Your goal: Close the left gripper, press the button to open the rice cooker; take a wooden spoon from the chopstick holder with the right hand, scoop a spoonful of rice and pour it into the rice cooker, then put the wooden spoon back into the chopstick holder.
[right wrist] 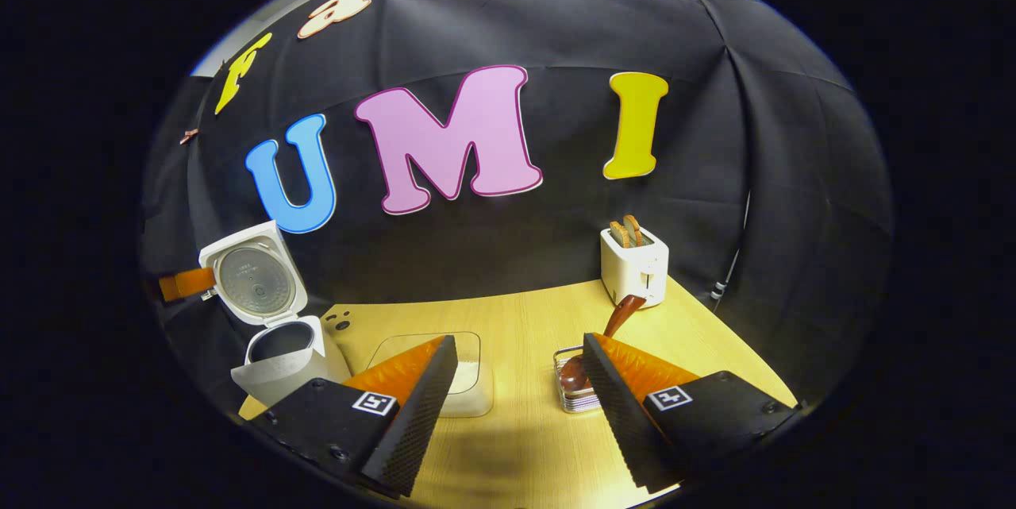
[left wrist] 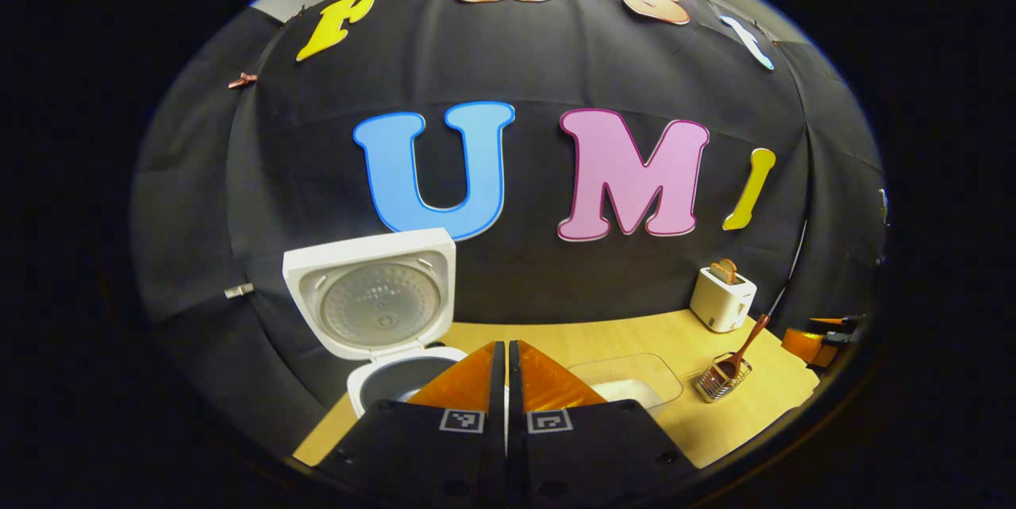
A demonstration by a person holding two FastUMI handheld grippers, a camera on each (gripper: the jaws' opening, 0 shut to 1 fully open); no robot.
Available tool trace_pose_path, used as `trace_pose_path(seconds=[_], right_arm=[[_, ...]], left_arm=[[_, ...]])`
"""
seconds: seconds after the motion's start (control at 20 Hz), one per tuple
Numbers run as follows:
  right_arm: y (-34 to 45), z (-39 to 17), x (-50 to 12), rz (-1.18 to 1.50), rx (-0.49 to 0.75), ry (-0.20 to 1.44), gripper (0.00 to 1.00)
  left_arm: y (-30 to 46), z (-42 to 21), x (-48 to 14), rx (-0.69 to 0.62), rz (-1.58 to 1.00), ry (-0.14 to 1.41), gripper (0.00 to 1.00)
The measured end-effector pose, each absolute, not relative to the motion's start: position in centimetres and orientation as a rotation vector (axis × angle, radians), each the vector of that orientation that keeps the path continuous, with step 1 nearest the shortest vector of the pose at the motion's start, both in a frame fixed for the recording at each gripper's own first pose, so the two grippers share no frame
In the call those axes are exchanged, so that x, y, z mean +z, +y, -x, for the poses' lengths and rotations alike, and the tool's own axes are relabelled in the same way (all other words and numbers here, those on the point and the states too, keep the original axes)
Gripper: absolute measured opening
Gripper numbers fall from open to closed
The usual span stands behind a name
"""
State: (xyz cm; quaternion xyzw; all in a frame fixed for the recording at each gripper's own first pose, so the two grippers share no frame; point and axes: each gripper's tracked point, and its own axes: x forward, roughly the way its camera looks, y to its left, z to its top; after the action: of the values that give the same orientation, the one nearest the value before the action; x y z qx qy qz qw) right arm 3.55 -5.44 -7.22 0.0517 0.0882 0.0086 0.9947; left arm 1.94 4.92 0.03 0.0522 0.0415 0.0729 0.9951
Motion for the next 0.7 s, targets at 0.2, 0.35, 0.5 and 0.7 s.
trace_pose_path(seconds=[0.2,0.35,0.5,0.7], right_arm=[[-7.0,-5.1,-7.8,-0.109,0.064,0.194,0.98],[-9.1,-6.4,-8.6,-0.108,0.046,0.216,0.99],[-11.0,-7.4,-8.8,-0.126,0.004,0.214,0.98],[-13.9,-9.2,-10.6,-0.126,-0.035,0.248,0.99]], left_arm=[[2.1,-1.6,-2.1,0.164,-0.065,0.077,0.05],[0.2,-1.7,-3.7,0.135,-0.043,0.088,0.13],[-0.7,-1.8,-3.8,0.122,-0.040,0.081,0.30],[-1.9,-1.9,-4.1,0.111,-0.027,0.078,0.99]])
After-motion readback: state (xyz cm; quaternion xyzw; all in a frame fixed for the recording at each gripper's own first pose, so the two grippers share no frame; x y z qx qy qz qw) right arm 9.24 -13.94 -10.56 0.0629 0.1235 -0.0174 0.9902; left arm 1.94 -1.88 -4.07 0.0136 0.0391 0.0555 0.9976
